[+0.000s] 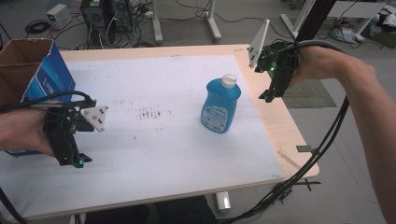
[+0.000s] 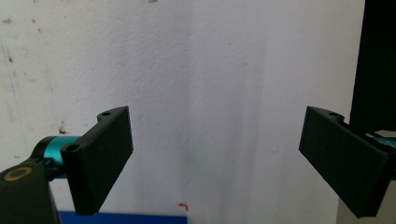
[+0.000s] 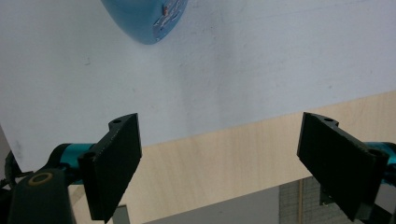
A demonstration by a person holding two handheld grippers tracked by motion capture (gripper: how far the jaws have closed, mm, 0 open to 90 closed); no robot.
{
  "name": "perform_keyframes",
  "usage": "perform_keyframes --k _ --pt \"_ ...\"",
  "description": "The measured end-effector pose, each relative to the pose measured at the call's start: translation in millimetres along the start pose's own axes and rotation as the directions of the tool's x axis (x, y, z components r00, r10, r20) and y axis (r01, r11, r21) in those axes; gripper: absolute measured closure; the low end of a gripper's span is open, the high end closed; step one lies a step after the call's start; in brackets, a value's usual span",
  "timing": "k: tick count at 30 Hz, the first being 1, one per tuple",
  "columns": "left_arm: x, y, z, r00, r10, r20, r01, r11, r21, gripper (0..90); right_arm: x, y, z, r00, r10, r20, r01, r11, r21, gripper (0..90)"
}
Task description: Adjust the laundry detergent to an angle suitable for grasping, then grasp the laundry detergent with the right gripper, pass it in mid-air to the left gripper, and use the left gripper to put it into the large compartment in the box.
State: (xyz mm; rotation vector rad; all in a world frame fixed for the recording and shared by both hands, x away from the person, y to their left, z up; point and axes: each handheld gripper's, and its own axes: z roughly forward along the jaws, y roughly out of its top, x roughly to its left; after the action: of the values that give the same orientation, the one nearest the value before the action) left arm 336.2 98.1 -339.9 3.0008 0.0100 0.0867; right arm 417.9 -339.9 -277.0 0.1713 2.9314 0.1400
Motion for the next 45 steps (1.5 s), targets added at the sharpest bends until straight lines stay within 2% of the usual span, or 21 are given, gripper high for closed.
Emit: perform_keyframes --k 4,7,8,14,18,21,23,27,30,31,35,38,39,40,41,43,44,45 --pt "-0.9 -0.5 -0.1 0.9999 -0.005 -0.010 0.005 1.0000 0.007 9.8 2.8 1.2 2.1 0.9998 -0.016 -0.011 0.016 1.000 0.003 13.3" --pt "-1.8 -0.4 -0.4 0.9999 -0.004 -0.012 0.004 1.0000 0.006 9.8 3.3 1.3 1.7 0.9999 -0.007 -0.010 0.007 1.000 -0.005 13.3" --pt "-5.4 -0.4 -1.9 0.9999 -0.001 -0.013 0.001 1.0000 0.004 9.8 5.4 1.5 0.7 0.9999 0.012 0.000 -0.012 1.000 -0.006 13.3" --pt "-9.0 0.9 -3.9 0.9998 0.000 -0.022 0.000 1.0000 -0.005 9.8 9.7 -0.2 1.7 0.9999 0.012 -0.012 -0.012 1.000 -0.007 13.3" --pt "-6.8 1.1 -3.9 0.9998 0.002 -0.022 -0.002 1.0000 -0.004 9.8 9.7 -2.4 1.0 0.9997 0.018 -0.013 -0.019 1.000 -0.025 13.3" --pt "-6.0 1.1 -3.5 0.9997 -0.008 -0.025 0.008 0.9999 -0.008 9.8 11.1 -2.9 0.7 0.9995 0.029 -0.009 -0.029 0.999 -0.017 13.3" --pt "-5.7 1.3 -3.8 0.9996 -0.007 -0.026 0.007 0.9999 -0.009 9.8 14.2 -3.7 0.1 0.9991 0.043 -0.009 -0.043 0.999 -0.033 13.3" --pt "-5.5 2.2 -4.9 0.9996 -0.006 -0.028 0.006 1.0000 -0.008 9.8 22.8 -4.6 1.1 0.9948 0.102 -0.008 -0.102 0.991 -0.081 13.3" --pt "-6.4 3.7 -5.8 0.9994 -0.005 -0.034 0.004 0.9998 -0.022 9.8 31.5 -4.0 4.3 0.9883 0.152 0.000 -0.151 0.982 -0.112 13.3" --pt "-6.3 4.0 -6.2 0.9994 -0.004 -0.035 0.003 0.9997 -0.023 9.8 34.8 -3.8 5.3 0.9856 0.169 -0.001 -0.168 0.976 -0.136 13.3" --pt "-6.2 5.0 -6.5 0.9991 -0.007 -0.043 0.006 0.9994 -0.035 9.8 46.9 -1.9 10.1 0.9631 0.269 -0.005 -0.262 0.935 -0.240 13.3" --pt "-6.6 4.3 -7.2 0.9987 -0.006 -0.051 0.003 0.9990 -0.045 9.8 57.2 0.6 16.5 0.9364 0.351 -0.018 -0.339 0.889 -0.308 13.3" --pt "-6.6 4.3 -7.2 0.9987 -0.006 -0.051 0.003 0.9990 -0.045 9.8 57.2 0.6 16.5 0.9364 0.351 -0.018 -0.339 0.889 -0.308 13.3" --pt "-6.7 3.4 -7.8 0.9985 -0.008 -0.054 0.006 0.9987 -0.050 9.8 59.8 1.4 18.8 0.9270 0.374 -0.026 -0.361 0.871 -0.332 13.3" --pt "-6.6 2.9 -8.3 0.9986 -0.008 -0.052 0.006 0.9987 -0.050 9.8 63.2 3.2 23.5 0.9094 0.414 -0.038 -0.397 0.839 -0.373 13.3" --pt "-6.8 1.9 -8.6 0.9983 -0.010 -0.058 0.006 0.9985 -0.055 9.8 65.9 5.2 28.1 0.8958 0.442 -0.049 -0.423 0.814 -0.398 13.3" --pt "-7.5 0.4 -9.6 0.9979 -0.016 -0.062 0.012 0.9982 -0.059 9.8 67.9 7.8 34.0 0.8846 0.463 -0.059 -0.443 0.795 -0.415 13.3" --pt "-7.5 -0.2 -10.4 0.9979 -0.011 -0.064 0.008 0.9984 -0.056 9.8 68.4 9.2 37.3 0.8801 0.471 -0.063 -0.450 0.785 -0.425 13.3"
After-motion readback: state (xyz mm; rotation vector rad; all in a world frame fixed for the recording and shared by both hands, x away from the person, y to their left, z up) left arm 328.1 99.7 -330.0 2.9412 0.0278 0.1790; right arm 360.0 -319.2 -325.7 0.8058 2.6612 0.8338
